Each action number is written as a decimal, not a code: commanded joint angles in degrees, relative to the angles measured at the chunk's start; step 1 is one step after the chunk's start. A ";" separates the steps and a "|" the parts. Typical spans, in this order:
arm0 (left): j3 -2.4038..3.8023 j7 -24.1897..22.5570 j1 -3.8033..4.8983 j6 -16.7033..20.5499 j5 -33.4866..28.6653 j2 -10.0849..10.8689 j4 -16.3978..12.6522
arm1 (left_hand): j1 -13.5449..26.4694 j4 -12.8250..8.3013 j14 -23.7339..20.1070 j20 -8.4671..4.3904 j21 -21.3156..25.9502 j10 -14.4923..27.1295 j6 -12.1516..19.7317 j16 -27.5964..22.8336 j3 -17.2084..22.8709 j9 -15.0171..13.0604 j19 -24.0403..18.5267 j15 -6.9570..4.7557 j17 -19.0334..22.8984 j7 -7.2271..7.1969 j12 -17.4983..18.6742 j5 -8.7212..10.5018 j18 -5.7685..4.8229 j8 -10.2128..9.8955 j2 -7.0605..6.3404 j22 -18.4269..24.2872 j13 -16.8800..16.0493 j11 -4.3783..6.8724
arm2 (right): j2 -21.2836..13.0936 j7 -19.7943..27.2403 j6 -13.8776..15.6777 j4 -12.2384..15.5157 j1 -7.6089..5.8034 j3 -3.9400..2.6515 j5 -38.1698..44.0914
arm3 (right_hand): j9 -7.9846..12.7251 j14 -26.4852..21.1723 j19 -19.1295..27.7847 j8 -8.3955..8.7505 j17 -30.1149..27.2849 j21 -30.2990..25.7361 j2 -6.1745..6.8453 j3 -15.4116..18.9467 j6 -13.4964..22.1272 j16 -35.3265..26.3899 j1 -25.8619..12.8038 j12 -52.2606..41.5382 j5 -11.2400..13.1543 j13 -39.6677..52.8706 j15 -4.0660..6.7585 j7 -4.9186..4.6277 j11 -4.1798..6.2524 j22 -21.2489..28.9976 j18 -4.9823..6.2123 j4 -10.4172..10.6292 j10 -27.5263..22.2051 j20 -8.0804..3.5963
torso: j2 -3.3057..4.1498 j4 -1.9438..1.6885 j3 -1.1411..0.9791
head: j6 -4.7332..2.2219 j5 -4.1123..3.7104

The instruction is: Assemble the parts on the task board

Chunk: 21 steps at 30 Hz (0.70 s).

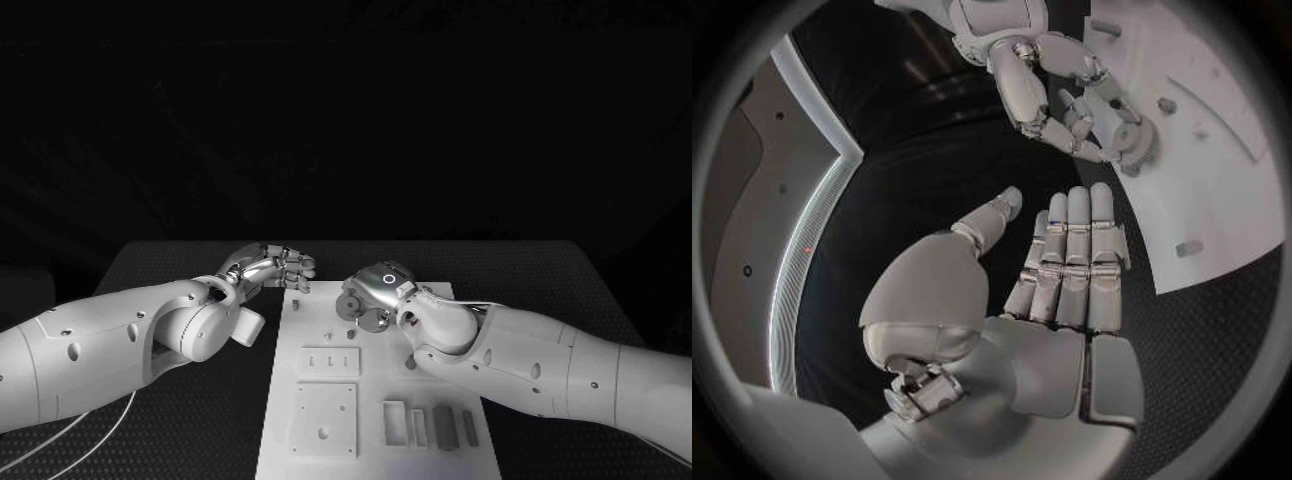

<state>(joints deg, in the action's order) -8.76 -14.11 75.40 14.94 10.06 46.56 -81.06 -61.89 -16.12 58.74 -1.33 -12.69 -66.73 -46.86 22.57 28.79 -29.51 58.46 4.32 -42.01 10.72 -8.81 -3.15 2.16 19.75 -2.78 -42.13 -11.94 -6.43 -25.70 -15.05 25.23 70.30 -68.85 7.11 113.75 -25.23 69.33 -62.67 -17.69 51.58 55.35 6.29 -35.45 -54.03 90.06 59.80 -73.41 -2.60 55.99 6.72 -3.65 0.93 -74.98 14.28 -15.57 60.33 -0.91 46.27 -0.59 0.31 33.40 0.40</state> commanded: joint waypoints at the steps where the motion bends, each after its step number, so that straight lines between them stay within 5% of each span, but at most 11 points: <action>1: 0.06 -0.39 0.10 -0.08 0.26 -0.22 -0.06 | -0.21 -0.18 0.39 0.02 0.23 0.01 0.32 -0.38 -0.27 -0.07 -0.08 0.08 -0.09 0.01 0.28 0.02 0.84 -0.25 -0.35 -0.07 -0.09 -0.20 | 0.47 -0.47 -0.31 -0.81 0.05 0.02 1.18 | -3.31 0.35 -0.37 -2.93 -0.08 0.14 0.01 -0.20 -4.30 -0.07 0.30 0.33 -0.29 -0.08 -0.14 -1.79 -0.10 -0.67 0.72 0.16 0.36 -0.10 | 0.02 -0.10 0.01 | -0.09 0.07; 10: 0.06 -0.38 0.11 -0.12 0.26 -0.46 0.08 | -0.27 -0.20 0.40 0.01 0.25 0.00 0.32 -0.42 -0.25 -0.08 -0.07 0.08 -0.14 0.01 0.29 0.02 0.84 -0.25 -0.35 -0.09 -0.11 -0.19 | 2.06 0.30 -1.00 -3.69 0.12 0.05 0.19 | -3.29 0.38 -0.40 -2.82 -0.12 0.08 0.07 -0.27 -4.18 -0.12 0.29 0.41 -0.29 -0.14 -0.14 -1.82 -0.12 -0.64 0.72 0.20 0.39 -0.13 | 0.00 0.01 -0.03 | -0.04 0.53; 21: 0.07 -0.36 0.16 -0.15 0.27 -0.56 0.09 | -0.27 -0.18 0.42 0.02 0.27 -0.01 0.33 -0.48 -0.27 -0.10 -0.07 0.08 -0.20 0.01 0.32 0.02 0.83 -0.25 -0.35 -0.11 -0.13 -0.20 | 2.65 1.51 -2.24 -4.03 0.36 0.18 -1.09 | -3.25 0.23 -0.40 -2.62 -0.48 -0.04 0.19 -0.33 -3.93 -0.22 0.22 0.53 -0.29 -0.21 -0.19 -1.90 -0.19 -0.62 0.72 0.26 0.39 -0.15 | -0.02 0.07 -0.06 | 0.07 0.66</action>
<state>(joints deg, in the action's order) -8.76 -14.07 75.46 14.94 10.11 46.15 -80.86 -61.89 -16.12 58.74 -1.33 -12.69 -66.73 -46.86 22.35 28.79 -29.55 58.46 4.32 -42.12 10.72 -8.81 -3.15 2.15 19.75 -2.78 -42.17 -11.99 -6.43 -23.12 -14.38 25.11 66.49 -68.85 7.06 113.10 -25.25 69.33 -62.75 -19.39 51.14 55.35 6.58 -35.60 -54.18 90.04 59.52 -73.19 -2.71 55.87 6.72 -3.76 0.93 -74.98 14.32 -15.41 60.32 -0.81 46.28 -0.55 0.25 33.40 1.03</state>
